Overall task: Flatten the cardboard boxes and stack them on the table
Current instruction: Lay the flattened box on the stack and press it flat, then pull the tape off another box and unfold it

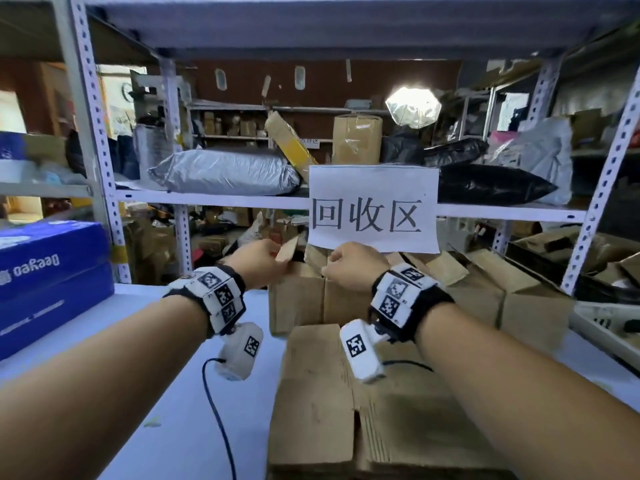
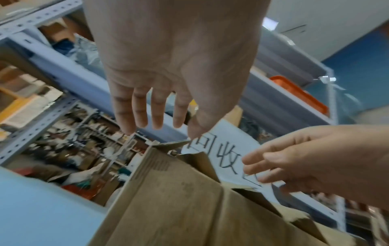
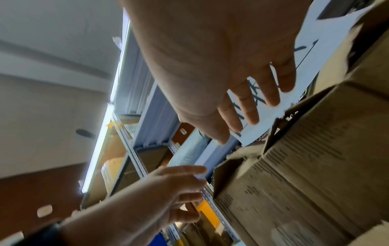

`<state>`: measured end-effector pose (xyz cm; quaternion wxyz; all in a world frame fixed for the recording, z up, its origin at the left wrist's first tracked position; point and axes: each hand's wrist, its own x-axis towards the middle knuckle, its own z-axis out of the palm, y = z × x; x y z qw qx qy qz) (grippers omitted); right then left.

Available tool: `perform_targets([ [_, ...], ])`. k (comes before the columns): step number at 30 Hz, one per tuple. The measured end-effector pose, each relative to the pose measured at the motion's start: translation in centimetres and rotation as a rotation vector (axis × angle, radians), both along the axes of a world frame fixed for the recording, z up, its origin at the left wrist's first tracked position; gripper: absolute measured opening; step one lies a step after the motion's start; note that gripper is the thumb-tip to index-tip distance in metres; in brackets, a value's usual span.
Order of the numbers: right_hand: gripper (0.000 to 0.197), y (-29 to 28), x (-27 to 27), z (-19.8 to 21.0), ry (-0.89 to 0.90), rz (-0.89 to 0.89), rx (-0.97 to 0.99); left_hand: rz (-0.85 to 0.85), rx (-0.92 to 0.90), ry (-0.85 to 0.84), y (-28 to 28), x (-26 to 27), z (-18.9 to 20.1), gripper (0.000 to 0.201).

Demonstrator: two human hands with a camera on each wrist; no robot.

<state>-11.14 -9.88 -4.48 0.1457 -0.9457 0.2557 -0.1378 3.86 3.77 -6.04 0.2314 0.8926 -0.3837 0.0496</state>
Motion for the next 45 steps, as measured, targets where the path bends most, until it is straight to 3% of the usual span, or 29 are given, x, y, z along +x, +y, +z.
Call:
perform_targets([
  [4, 0.043, -1.3, 5.4, 0.1, 0.167, -0.092, -0.146, 0.041, -0.023, 0.156, -2.5, 3.0, -0.8, 0.043],
  [9, 0.056, -2.3, 8.0, -1.2, 0.236, -0.089, -0.206, 0.048, -0.064, 0.246, -4.1, 3.8, -1.6, 0.026],
  [14, 0.017, -1.1, 7.8, -0.8, 0.155, -0.184, -0.297, 0.164, -0.205, 0.016, -3.3, 3.8, 0.0, 0.028],
  [16, 0.017, -0.7, 7.9, 0.4, 0.094, -0.193, -0.186, 0.210, -0.248, 0.011, -2.5, 3.5, 1.9, 0.025],
  [19, 0.032, 0.0, 7.5, 2.9, -0.009, -0.065, 0.090, 0.212, -0.277, -0.050, -0.8, 3.0, 5.1, 0.033],
  [22, 0.020, 0.9, 6.2, 4.9, -0.130, 0.068, 0.393, 0.217, -0.318, -0.081, 1.1, 1.7, 8.0, 0.039],
  [26, 0.007, 3.2, 3.3, 6.6, -0.331, 0.029, 0.920, 0.217, -0.320, -0.164, 3.5, -2.2, 10.7, 0.034],
  [29, 0.022, 4.1, -0.4, 6.7, -0.464, 0.076, 1.084, 0.179, -0.514, -0.113, 5.3, -5.8, 10.8, 0.024],
  [31, 0.033, 4.1, -3.4, 6.2, -0.546, 0.119, 1.071, 0.068, -0.680, 0.003, 6.2, -8.5, 9.8, 0.023],
  [35, 0.022, 4.1, -10.0, 4.8, -0.680, 0.105, 0.921, -0.158, -0.892, 0.254, 7.8, -14.5, 6.8, 0.060],
  [39, 0.023, 4.4, -15.5, 1.8, -0.878, 0.101, 0.754, -0.216, -1.037, 0.428, 8.5, -18.1, 4.4, 0.066],
  [42, 0.029, 4.5, -17.7, -0.4, -1.005, 0.161, 0.639, -0.221, -1.025, 0.433, 8.0, -19.4, 3.2, 0.065],
  [45, 0.024, 4.0, -18.8, -1.8, -1.124, 0.139, 0.532, -0.207, -0.922, 0.393, 6.8, -19.4, 1.8, 0.040],
])
